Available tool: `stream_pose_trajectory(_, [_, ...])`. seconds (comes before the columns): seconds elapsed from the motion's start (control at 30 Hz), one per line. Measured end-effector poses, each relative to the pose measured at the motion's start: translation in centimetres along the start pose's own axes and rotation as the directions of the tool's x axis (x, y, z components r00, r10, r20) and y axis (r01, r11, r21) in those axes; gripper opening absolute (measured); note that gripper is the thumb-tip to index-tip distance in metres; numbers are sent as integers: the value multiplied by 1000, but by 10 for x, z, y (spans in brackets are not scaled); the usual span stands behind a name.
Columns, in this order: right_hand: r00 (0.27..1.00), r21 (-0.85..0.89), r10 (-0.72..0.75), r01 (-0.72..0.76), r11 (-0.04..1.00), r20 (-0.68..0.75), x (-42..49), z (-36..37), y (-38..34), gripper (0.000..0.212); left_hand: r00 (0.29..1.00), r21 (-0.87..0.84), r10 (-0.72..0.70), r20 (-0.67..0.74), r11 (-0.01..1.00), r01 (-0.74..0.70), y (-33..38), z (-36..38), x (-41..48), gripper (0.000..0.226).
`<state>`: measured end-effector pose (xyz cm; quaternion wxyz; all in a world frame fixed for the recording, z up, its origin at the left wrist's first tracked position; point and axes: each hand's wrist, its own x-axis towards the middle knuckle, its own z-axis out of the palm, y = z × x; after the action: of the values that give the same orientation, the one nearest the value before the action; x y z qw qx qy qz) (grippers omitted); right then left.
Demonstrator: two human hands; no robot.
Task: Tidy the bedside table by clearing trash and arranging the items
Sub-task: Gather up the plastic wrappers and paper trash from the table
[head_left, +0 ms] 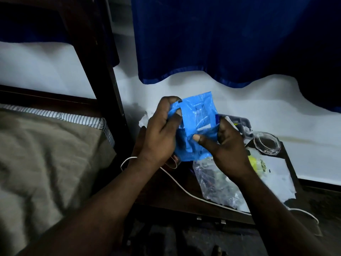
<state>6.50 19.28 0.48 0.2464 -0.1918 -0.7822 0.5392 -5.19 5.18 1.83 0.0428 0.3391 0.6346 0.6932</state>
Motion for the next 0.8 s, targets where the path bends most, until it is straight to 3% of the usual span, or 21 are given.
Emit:
stream_pose_trajectory(0.07, [997, -42, -41, 38, 998, -71, 0, 0, -3, 25, 997, -94, -76, 26, 992, 79, -9, -3, 7, 22])
stream_pose_trajectory(0.17, [977, -9, -63, 63, 998, -204, 1, -5, -4, 18, 969, -180, -225, -104, 962, 204, -26, -15, 19, 29])
stream_pose_trajectory(0.23, [962, 48, -60, 75, 996, -266, 3, -12, -4, 19, 972, 173, -169, -162, 965, 197, -44, -29, 28, 25])
stream_pose_trajectory(0.27, [954, 61, -60, 81, 995, -293, 4, -16, -3, 20, 984, 455, -132, -117, 874, 172, -55, -37, 31, 25])
stream_pose_trajectory(0.3, [946, 76, -65, 94, 993, -318, 4, -20, -4, 21, 988, 690, -151, -37, 711, 134, -66, -44, 33, 30])
stream_pose_trajectory(0.37, [932, 175, -68, 138, 975, -356, 4, -26, -5, 19, 950, 886, -301, 82, 458, 68, -84, -52, 31, 53])
stream_pose_trajectory(0.43, [927, 257, -59, 163, 953, -371, 3, -33, -5, 21, 913, 936, -396, 98, 348, 50, -97, -55, 31, 69])
stream_pose_trajectory(0.6, [917, 267, -38, 155, 951, -398, 5, -40, -2, 22, 851, 976, -506, 140, 218, -31, -118, -47, 42, 84])
stream_pose_trajectory(0.8, [923, 241, -45, 146, 960, -381, 4, -41, 1, 20, 842, 990, -521, 136, 113, -90, -135, -34, 40, 81])
